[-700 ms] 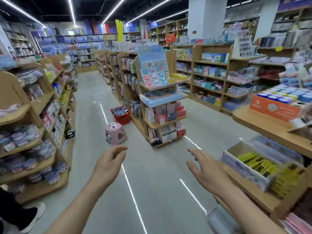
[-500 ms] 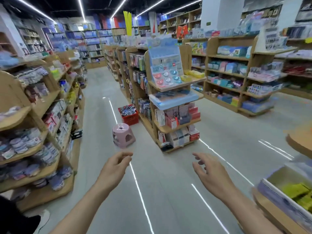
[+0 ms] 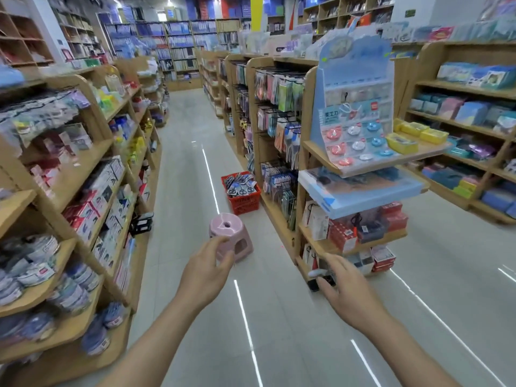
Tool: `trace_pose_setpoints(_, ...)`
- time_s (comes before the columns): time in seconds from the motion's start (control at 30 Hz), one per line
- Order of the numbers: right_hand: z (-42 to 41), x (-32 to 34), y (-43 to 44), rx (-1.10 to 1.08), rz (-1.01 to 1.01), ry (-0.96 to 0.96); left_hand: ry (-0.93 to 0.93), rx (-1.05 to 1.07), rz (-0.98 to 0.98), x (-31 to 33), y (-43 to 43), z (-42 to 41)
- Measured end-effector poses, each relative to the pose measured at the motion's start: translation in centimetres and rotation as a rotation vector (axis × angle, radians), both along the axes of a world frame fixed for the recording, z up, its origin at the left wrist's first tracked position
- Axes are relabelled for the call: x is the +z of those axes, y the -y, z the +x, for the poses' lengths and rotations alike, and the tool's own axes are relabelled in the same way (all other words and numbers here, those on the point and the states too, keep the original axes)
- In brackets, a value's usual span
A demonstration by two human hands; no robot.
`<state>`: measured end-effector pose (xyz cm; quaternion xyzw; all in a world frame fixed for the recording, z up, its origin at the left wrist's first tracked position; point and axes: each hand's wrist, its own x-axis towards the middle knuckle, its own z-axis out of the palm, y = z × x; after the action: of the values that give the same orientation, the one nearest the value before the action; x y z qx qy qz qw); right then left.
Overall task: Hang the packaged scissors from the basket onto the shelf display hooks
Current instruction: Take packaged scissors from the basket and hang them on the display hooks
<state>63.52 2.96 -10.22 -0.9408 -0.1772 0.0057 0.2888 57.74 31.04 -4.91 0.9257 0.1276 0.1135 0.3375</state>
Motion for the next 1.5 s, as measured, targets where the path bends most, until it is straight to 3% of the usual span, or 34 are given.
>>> trace_pose_setpoints(0.3,23.2,0.2,-13.5,-0.174,0.161,-0.049,-0.049,0.1,-0.133,-0.9,-16.0,22.9)
trace_pose_setpoints(0.57,46.8,-2.5,-22.3,-0.197,0.371,-0.001,-0.101,0.117,-0.228,-6.2,-22.7,46.1)
trace_pose_setpoints(0.87,73.3,5.8,-32.1,-0.172,0.355,0.186,0.073,0.054,-0.319,-4.3,-32.2,69.7)
trace_pose_setpoints(1.07,86.1,6.9,-40.1,-0.22,0.231,0.224,0.12,-0.093,-0.293,-3.7,-40.7,85.6)
trace_pose_setpoints(1.2,93.5,5.5,-46.0,-0.182,-0.013,0.208,0.071,-0.199,-0.219,-5.4,-47.7,95.6)
trace_pose_setpoints(1.4,104.4,2.0,-53.9,0.04,-0.534,0.036,-0.23,-0.44,0.039,-8.0,-54.0,107.9)
trace_pose_setpoints(1.5,110.9,-2.2,-57.2,0.139,-0.664,-0.07,-0.375,-0.561,0.095,-10.7,-55.7,113.5)
